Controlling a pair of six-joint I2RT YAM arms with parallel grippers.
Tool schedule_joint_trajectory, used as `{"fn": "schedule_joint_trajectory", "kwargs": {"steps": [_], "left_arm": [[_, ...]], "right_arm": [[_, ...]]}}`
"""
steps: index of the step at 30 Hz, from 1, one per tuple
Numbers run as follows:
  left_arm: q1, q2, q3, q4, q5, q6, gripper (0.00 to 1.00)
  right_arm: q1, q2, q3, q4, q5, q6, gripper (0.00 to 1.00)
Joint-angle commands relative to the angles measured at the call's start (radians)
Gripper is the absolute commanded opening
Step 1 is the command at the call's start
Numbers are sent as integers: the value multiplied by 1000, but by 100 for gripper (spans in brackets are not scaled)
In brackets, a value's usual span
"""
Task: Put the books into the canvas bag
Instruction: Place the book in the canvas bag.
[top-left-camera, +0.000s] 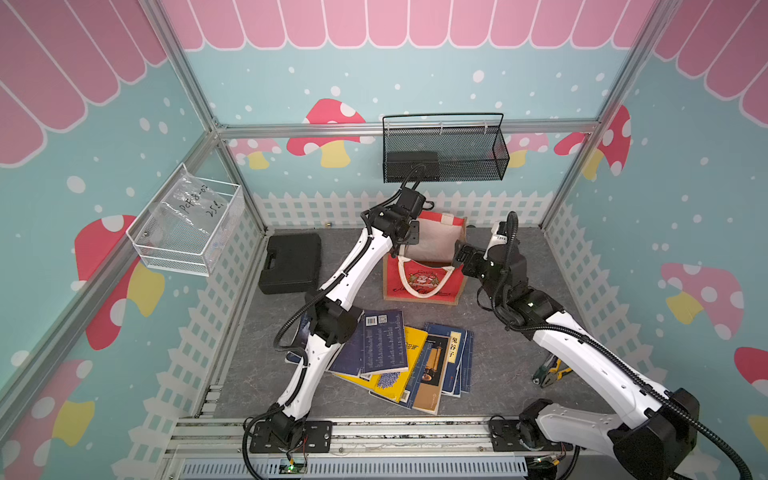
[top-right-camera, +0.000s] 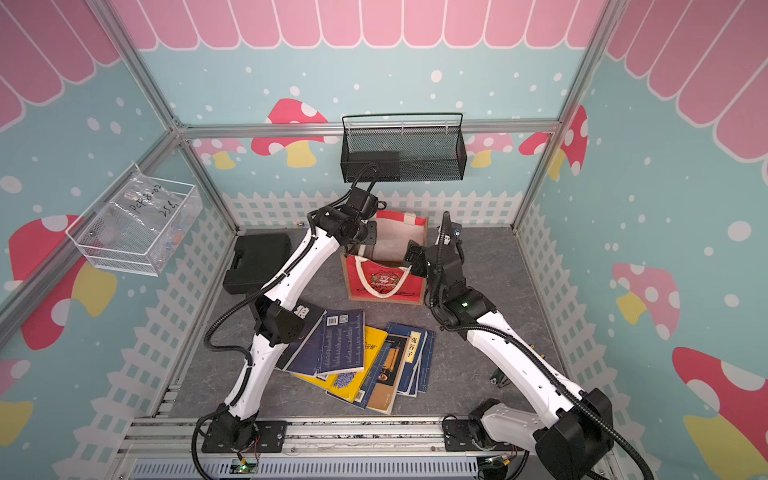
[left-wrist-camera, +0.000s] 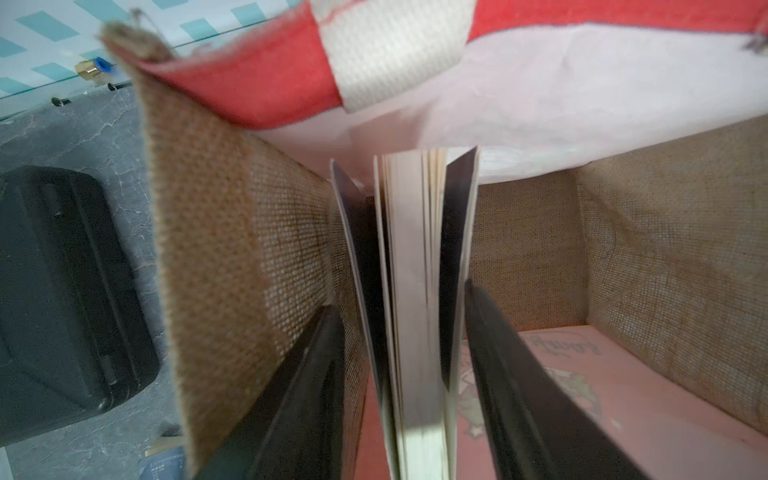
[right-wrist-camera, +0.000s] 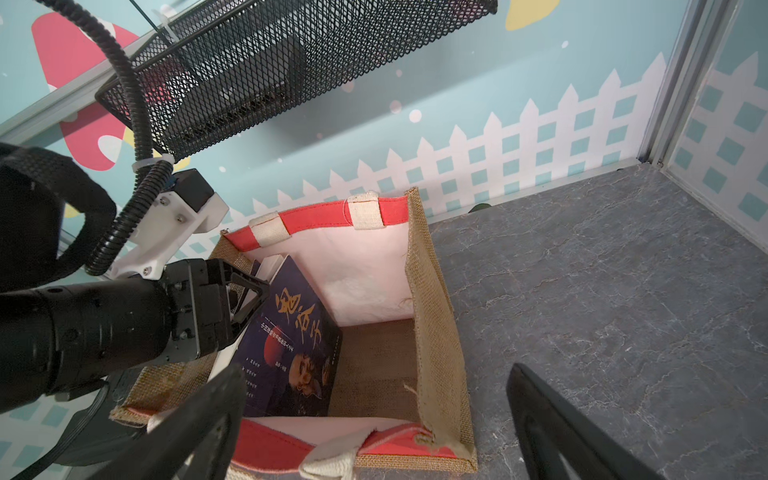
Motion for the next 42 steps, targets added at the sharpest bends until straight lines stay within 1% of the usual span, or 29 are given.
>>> {"fn": "schedule_joint_trajectory", "kwargs": {"steps": [1, 3, 12, 15, 17, 19, 21, 26, 28, 31, 33, 35, 37, 40, 42], "left_arm": [[12, 4, 19, 14, 14, 4, 50], [11, 6, 17, 13, 14, 4, 52], [12, 7, 15, 17, 36, 10, 66], [13, 8, 13, 18, 33, 11, 67], [13, 8, 10, 18, 32, 10, 65], [13, 10, 4, 18, 27, 14, 57], [13, 12, -2, 18, 19, 20, 51], [13, 18, -11, 15, 27, 27, 46], [13, 17, -8, 20, 61, 24, 44], [12, 1, -6, 50, 183, 30, 44], [12, -20, -5, 74, 263, 24, 48], [12, -48, -12, 105, 365, 24, 55], [13, -82, -18, 127, 430, 16, 62], [13, -142, -44, 131, 477, 18, 72], [13, -202, -104, 133, 490, 25, 78]], "right_arm": [[4, 0, -16, 17, -2, -1, 100], [2, 0, -18, 18, -2, -1, 100], [0, 0, -28, 28, -7, 0, 100], [-1, 0, -30, 30, -10, 2, 99], [-2, -2, -31, 31, -10, 2, 99], [-2, -2, -33, 34, -12, 2, 100], [-4, -4, -34, 34, -12, 2, 99], [-6, -4, -39, 38, -16, 4, 100], [-6, -2, -41, 40, -19, 3, 100], [-6, 1, -39, 44, -26, -2, 100], [-6, 4, -39, 46, -34, -11, 99], [-8, 6, -40, 58, -55, -35, 100], [-8, -2, -53, 85, -88, -69, 99], [-8, -12, -52, 102, -181, -157, 99], [-7, -29, -62, 104, -272, -213, 98]]}}
